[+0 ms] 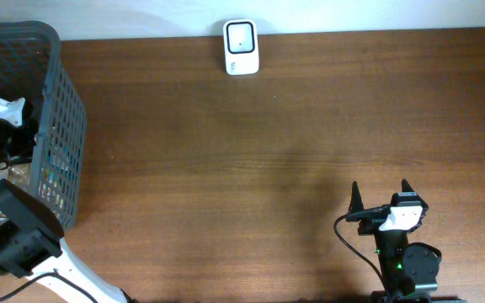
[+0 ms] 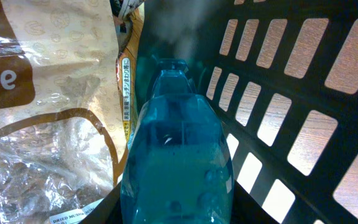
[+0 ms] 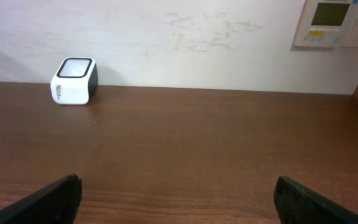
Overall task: Scan the item barcode
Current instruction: 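Grasp the blue mouthwash bottle in the basket with the left gripper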
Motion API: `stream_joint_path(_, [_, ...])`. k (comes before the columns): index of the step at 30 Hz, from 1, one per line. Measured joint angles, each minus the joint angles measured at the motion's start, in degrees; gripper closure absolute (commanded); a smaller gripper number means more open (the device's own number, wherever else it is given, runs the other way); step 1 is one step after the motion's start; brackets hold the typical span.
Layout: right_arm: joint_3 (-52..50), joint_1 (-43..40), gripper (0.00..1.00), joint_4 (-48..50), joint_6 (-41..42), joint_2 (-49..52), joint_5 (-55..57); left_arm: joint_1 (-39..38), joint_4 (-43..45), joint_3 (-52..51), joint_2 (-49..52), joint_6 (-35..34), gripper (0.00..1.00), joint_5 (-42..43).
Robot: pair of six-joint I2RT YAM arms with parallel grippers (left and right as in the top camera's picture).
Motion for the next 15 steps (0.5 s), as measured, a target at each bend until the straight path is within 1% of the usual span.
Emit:
stream_joint_path(2, [0.0,0.0,0.02,0.0,0.0,0.0,0.0,0.0,-0.1,0.5,0.0,-0.1,0.99,-0.1])
stream_joint_path(8, [0.0,0.0,0.02,0.0,0.0,0.0,0.0,0.0,-0.8,8.0,1.6,-2.3,1.0,-0.5])
stream_joint_path(10, [0.0,0.0,0.01,0.0,0.0,0.0,0.0,0.0,-1.7,12.7,1.8,-3.5,1.0,-0.5])
stream_joint_path(15, [0.0,0.0,0.02,0.0,0.0,0.0,0.0,0.1,-3.6,28.4,1.9,-8.1,1.0,0.0])
